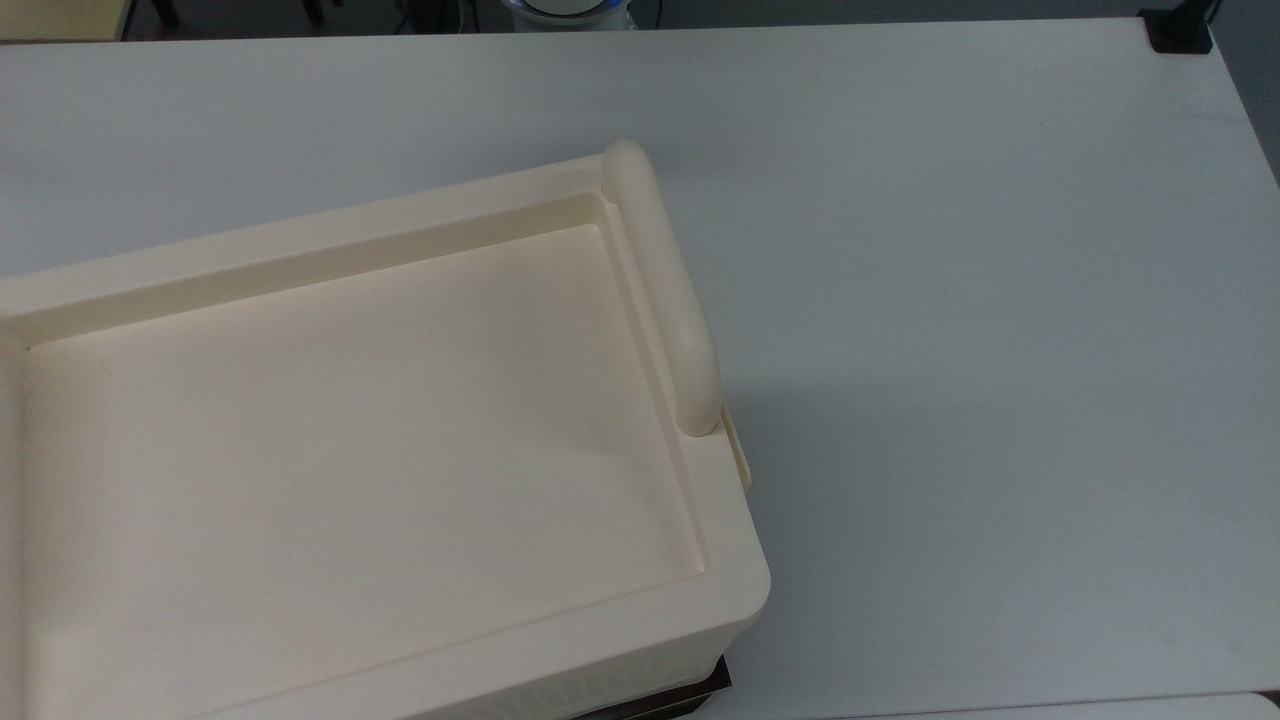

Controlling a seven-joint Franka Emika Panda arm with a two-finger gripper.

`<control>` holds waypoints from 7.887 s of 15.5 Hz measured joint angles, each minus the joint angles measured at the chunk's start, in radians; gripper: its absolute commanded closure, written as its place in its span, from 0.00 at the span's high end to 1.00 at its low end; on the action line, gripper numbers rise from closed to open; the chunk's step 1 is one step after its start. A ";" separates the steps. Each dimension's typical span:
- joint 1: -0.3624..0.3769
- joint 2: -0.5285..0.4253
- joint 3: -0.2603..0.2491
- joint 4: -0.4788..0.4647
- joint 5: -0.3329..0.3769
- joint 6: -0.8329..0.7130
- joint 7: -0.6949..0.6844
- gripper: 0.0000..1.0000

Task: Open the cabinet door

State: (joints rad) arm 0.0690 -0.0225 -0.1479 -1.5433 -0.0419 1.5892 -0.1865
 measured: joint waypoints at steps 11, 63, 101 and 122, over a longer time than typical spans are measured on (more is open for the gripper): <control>0.000 0.002 0.000 0.000 0.000 0.000 0.000 1.00; 0.016 0.187 0.089 0.021 0.285 0.681 0.004 0.47; -0.029 0.159 0.091 0.026 0.290 0.554 -0.069 0.03; -0.269 0.078 -0.005 0.020 0.294 0.151 -0.299 1.00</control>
State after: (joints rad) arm -0.2004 0.0554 -0.1530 -1.5231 0.2517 1.7397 -0.4856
